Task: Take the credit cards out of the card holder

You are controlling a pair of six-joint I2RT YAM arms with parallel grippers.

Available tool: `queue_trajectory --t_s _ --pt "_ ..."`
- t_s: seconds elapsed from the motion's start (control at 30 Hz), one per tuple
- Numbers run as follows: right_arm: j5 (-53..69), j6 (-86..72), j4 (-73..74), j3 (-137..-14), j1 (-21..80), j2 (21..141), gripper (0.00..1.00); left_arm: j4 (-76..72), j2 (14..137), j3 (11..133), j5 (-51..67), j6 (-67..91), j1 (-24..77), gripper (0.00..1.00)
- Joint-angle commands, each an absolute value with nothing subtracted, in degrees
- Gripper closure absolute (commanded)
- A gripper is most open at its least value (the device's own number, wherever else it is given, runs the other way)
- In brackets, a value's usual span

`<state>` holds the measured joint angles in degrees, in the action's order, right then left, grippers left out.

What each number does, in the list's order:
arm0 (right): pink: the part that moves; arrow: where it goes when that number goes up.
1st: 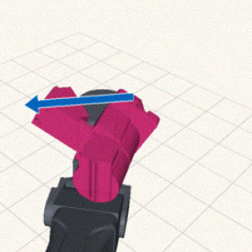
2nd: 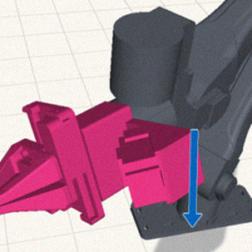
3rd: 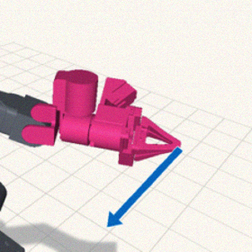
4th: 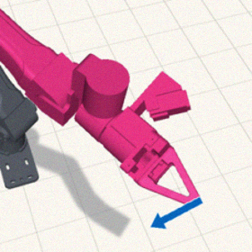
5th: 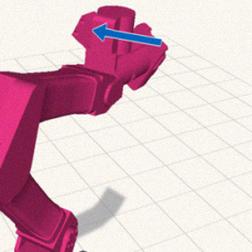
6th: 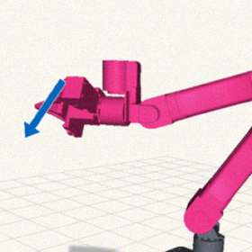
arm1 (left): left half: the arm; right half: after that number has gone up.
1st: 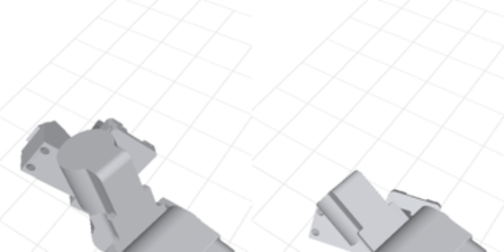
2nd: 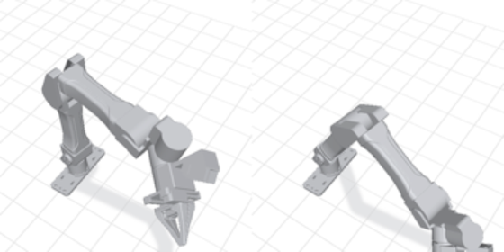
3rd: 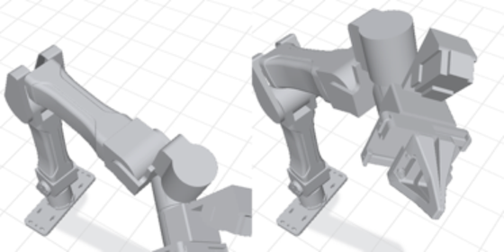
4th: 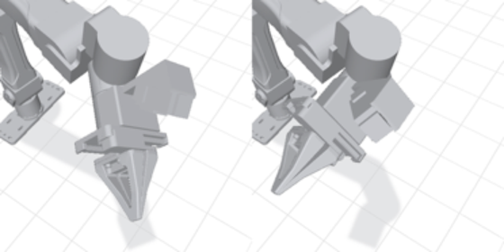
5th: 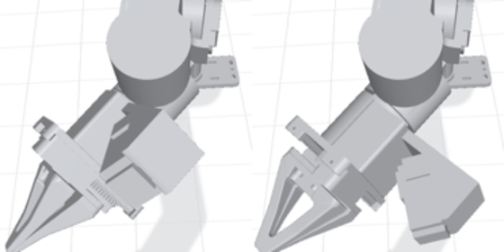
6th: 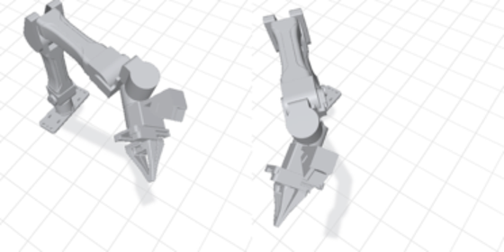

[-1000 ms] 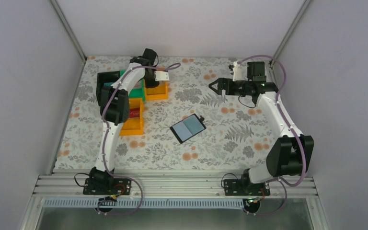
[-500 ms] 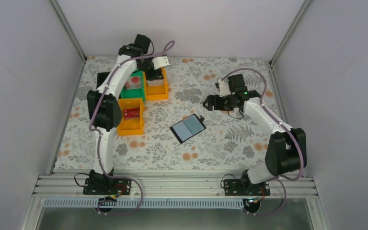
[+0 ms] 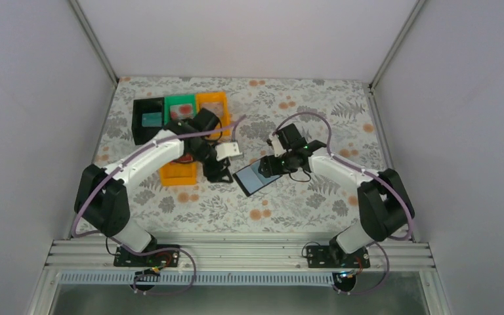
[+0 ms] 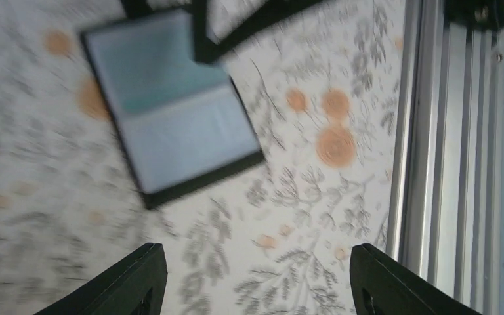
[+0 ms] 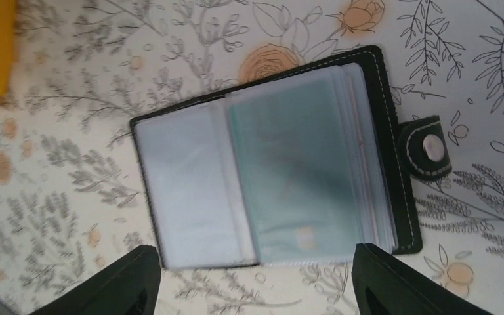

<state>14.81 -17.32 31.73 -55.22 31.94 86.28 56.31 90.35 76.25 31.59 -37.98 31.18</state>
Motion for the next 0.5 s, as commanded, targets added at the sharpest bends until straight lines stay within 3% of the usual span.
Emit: queue_trajectory --t_s 0.0,0.2,0.47 --pt "10.4 -19.2 27.0 -56.4 32.6 91.9 0.26 46.9 89.3 65.4 30.3 -34.8 32.8 0.3" --pt "7.4 -18.9 25.9 -59.2 32.6 99.7 0.3 34.6 95.2 57.9 29.9 -32.4 35.6 0.37" --pt "10.6 -19.7 25.5 -57.6 32.6 101.9 0.52 25.9 101.1 55.2 25.8 -30.1 36.1 0.42"
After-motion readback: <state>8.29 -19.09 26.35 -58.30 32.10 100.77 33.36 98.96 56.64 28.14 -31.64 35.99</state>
